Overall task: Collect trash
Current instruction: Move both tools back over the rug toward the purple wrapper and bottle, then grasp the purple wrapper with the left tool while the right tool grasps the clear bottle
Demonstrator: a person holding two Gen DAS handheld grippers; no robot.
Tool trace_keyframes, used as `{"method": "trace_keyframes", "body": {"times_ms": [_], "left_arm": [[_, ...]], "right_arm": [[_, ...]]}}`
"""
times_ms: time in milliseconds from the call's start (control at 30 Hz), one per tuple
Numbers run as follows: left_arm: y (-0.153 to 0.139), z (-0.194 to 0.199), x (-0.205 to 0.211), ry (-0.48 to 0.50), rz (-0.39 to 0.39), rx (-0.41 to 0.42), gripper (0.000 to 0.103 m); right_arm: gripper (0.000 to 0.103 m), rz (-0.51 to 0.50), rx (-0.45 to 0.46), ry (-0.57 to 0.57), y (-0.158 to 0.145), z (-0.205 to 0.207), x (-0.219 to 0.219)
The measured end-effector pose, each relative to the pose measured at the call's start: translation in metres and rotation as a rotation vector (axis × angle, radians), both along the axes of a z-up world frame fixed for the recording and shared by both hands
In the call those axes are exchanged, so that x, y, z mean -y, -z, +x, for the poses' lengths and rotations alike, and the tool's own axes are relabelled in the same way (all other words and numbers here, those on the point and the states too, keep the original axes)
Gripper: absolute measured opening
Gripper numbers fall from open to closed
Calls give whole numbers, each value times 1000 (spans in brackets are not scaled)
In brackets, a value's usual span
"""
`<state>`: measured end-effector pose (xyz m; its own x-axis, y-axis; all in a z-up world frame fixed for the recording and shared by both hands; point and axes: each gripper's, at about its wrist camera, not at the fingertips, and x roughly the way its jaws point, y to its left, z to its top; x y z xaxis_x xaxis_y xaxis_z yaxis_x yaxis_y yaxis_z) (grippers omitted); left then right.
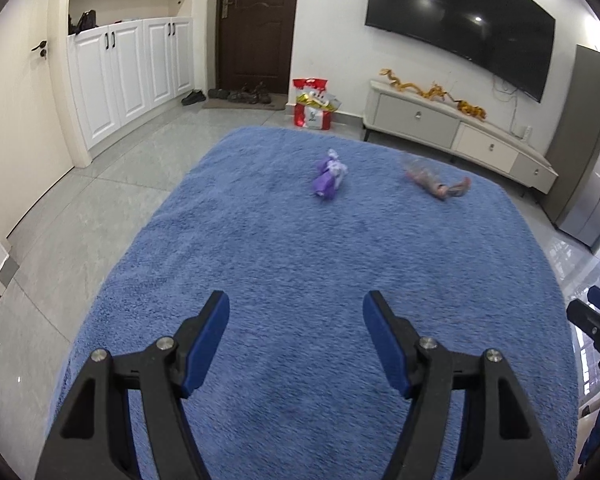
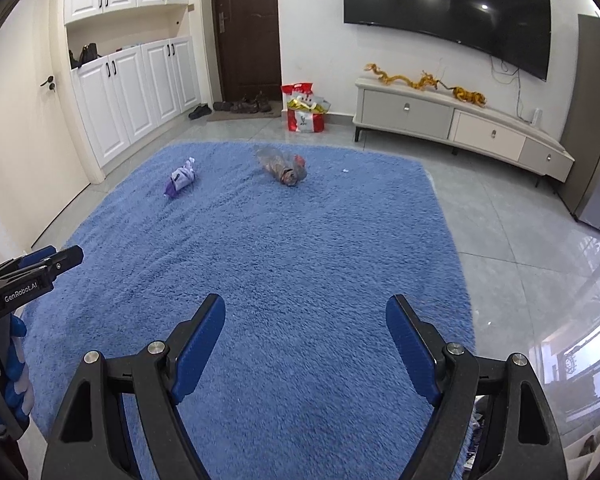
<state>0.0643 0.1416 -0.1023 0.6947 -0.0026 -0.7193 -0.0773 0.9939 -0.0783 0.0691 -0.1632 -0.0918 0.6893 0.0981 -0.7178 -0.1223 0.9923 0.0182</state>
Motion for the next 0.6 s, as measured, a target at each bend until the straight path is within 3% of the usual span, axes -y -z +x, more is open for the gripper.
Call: {"method": "trace_keyframes", "body": {"times_ms": [600], "left_arm": [[30,46,-8,-13,42,-92,68]], "right_arm": [[82,11,-34,-97,18,60,-27]]}}
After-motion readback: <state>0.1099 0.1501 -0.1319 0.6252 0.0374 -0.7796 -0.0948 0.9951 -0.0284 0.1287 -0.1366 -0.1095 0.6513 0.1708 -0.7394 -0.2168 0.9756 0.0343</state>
